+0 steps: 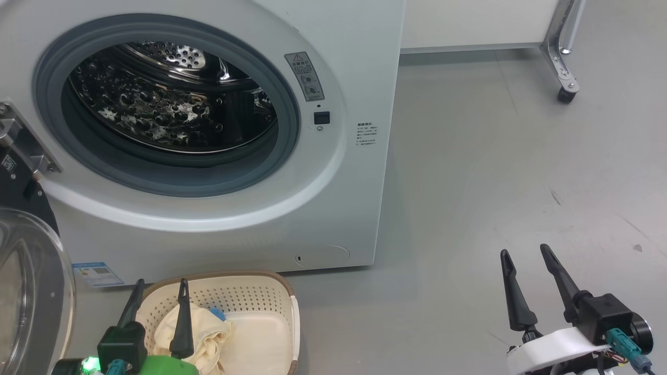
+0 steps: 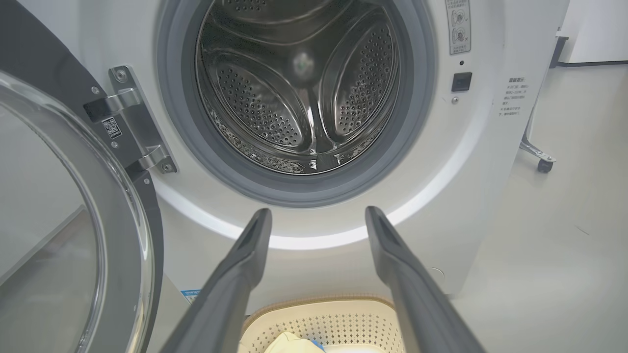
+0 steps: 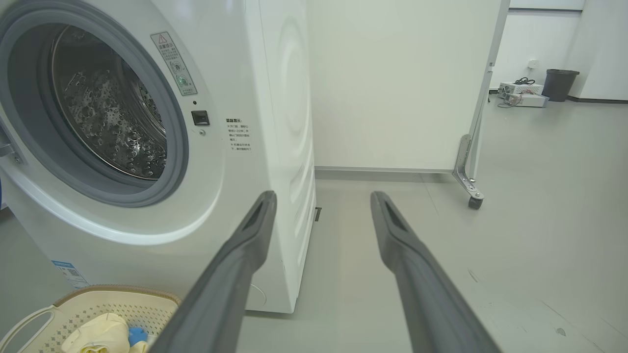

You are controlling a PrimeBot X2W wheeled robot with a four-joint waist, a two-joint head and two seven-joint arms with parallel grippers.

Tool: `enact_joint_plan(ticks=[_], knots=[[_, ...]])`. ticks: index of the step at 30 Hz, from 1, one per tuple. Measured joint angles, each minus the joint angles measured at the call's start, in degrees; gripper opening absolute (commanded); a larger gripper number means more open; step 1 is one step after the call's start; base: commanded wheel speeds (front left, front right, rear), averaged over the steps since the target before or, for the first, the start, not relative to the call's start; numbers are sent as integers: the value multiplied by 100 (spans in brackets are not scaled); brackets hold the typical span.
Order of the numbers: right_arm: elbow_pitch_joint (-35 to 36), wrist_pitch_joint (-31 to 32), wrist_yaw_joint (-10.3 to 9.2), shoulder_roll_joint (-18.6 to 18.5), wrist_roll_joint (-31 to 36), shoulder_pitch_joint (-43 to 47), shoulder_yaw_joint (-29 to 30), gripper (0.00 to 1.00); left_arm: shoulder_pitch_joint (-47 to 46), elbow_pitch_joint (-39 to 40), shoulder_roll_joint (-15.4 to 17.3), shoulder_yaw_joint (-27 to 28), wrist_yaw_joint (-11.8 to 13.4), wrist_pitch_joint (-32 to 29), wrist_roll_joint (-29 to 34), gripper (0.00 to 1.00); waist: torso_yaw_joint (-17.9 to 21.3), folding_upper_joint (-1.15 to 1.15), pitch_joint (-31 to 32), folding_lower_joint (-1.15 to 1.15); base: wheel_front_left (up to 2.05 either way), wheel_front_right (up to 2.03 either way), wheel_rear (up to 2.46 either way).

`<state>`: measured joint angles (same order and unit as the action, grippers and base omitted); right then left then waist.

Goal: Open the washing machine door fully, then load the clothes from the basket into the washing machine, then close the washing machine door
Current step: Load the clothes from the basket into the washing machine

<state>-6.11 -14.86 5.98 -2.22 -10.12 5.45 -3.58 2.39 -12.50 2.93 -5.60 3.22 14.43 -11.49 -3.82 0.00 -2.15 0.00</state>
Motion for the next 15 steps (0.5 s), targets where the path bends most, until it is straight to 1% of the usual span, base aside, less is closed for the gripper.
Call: enact_joint_plan(ticks=[4, 7, 10, 15], knots=[[0, 0, 0, 0, 0, 0, -12, 100, 0, -57, 0, -36, -55, -20, 0, 100, -2, 0, -30, 0, 0, 0, 0], [16, 0, 0, 0, 0, -1, -35, 100, 1, -246, 0, -60, -68, -172, -11, 100, 5, 0, -103, 0, 0, 0, 0], [49, 0, 0, -1, 0, -5, -36, 100, -1, -445, 0, -134, -153, -346, -51, 100, 16, 0, -183, 0, 0, 0, 0], [136, 0, 1, -1, 1, -28, -67, 100, -21, -843, -4, -237, -213, -614, -62, 100, 37, 0, -376, 0, 0, 0, 0]])
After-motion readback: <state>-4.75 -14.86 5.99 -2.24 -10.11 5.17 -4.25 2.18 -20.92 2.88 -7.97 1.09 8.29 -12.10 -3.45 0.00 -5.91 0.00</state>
